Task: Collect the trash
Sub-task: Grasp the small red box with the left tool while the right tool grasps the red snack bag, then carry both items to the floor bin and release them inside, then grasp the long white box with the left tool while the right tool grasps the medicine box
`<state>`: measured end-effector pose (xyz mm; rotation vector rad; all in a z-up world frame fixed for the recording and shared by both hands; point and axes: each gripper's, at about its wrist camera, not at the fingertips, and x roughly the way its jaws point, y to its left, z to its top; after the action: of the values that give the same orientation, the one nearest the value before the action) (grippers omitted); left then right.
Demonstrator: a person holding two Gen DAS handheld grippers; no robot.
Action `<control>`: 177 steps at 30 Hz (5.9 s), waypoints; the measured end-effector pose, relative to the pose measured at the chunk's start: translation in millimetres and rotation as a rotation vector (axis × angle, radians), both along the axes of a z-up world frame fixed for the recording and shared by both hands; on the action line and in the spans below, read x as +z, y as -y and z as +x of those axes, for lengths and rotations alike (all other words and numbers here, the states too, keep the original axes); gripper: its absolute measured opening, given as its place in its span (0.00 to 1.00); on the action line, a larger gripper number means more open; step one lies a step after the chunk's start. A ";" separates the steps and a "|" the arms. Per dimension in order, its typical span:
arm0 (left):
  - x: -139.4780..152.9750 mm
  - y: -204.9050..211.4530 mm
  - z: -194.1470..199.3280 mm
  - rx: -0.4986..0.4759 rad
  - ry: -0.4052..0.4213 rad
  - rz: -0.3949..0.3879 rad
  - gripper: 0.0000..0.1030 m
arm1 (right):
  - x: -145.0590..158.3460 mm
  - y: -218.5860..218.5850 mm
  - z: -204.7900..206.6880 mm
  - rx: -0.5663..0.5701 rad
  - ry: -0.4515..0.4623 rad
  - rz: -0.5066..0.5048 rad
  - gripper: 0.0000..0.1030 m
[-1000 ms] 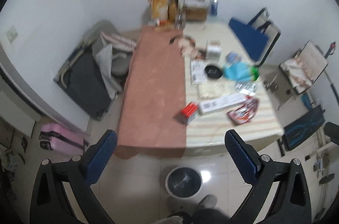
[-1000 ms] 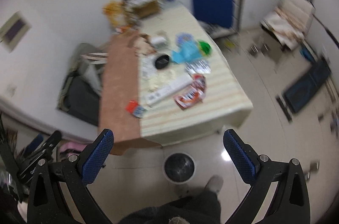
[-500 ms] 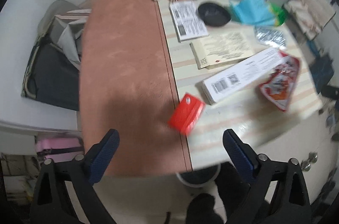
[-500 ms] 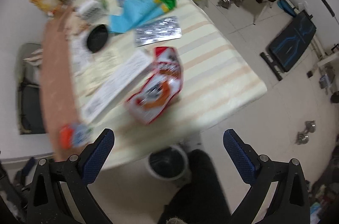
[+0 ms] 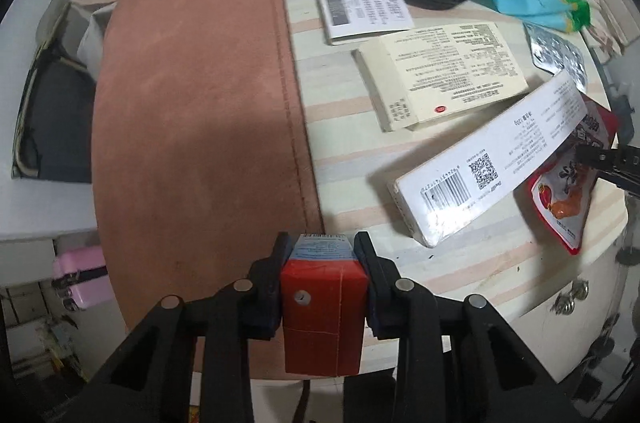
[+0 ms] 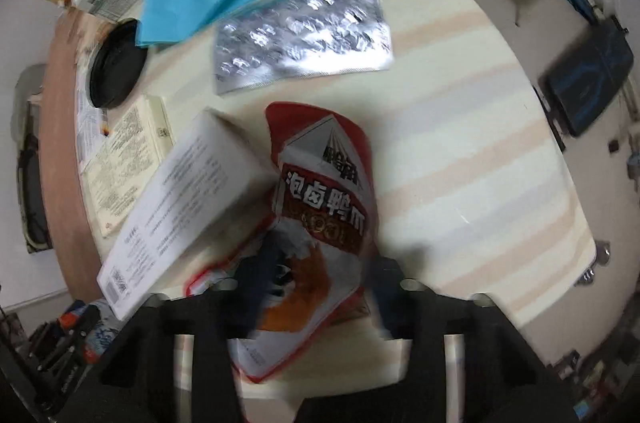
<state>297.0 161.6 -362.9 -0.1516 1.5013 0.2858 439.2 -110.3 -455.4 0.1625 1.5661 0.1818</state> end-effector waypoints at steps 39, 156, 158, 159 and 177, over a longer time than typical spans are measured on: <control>-87.0 40.1 -219.9 0.237 0.068 -0.319 0.27 | -14.2 17.7 -306.3 0.049 0.039 0.085 0.00; -59.5 -74.5 7.5 0.516 0.011 -0.013 0.49 | 13.5 -248.8 0.2 1.534 0.260 -0.391 0.96; -64.1 -80.9 9.6 0.544 0.017 -0.025 0.49 | -1.1 -269.1 -8.3 1.668 0.268 -0.449 0.96; -66.7 -82.4 9.8 0.554 0.016 -0.029 0.49 | -6.7 -274.6 -10.2 1.710 0.266 -0.467 0.96; -78.7 -68.7 -7.9 0.552 0.005 -0.105 0.49 | -40.7 -211.1 80.9 0.737 -0.416 -0.145 0.88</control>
<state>289.0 230.3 -441.6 -0.6543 1.4481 0.6464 520.1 100.8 -496.1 -0.5333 1.9904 0.6382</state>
